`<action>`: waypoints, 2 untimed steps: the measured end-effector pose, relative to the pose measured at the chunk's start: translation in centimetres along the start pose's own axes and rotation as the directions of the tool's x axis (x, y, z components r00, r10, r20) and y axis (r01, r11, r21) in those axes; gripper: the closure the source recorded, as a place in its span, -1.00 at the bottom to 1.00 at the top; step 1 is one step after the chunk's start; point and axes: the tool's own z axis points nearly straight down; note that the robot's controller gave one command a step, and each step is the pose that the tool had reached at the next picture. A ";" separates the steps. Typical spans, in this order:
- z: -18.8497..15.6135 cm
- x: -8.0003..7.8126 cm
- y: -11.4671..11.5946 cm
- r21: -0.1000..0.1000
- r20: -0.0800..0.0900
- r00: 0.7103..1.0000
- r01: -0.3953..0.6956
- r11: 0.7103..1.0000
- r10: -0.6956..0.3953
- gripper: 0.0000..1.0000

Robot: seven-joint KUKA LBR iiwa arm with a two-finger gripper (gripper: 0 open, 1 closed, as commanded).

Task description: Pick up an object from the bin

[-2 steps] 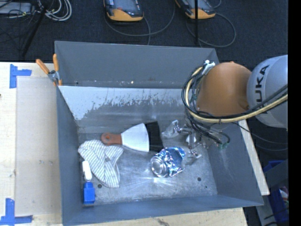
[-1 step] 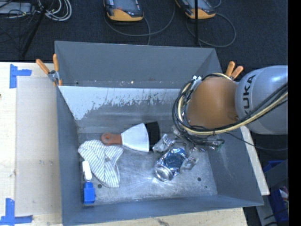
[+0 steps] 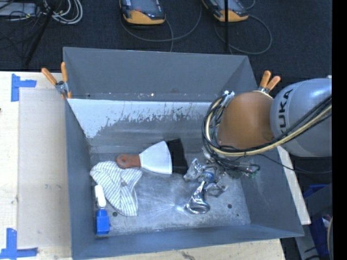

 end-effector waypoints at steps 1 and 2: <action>0.0 0.0 0.0 0.000 0.000 1.000 0.000 1.000 0.000 1.00; -0.3 0.1 0.1 -0.002 0.001 1.000 -0.001 1.000 0.001 1.00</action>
Offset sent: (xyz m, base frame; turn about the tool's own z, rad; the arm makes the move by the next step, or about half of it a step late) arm 0.0000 -0.0001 0.0530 0.0000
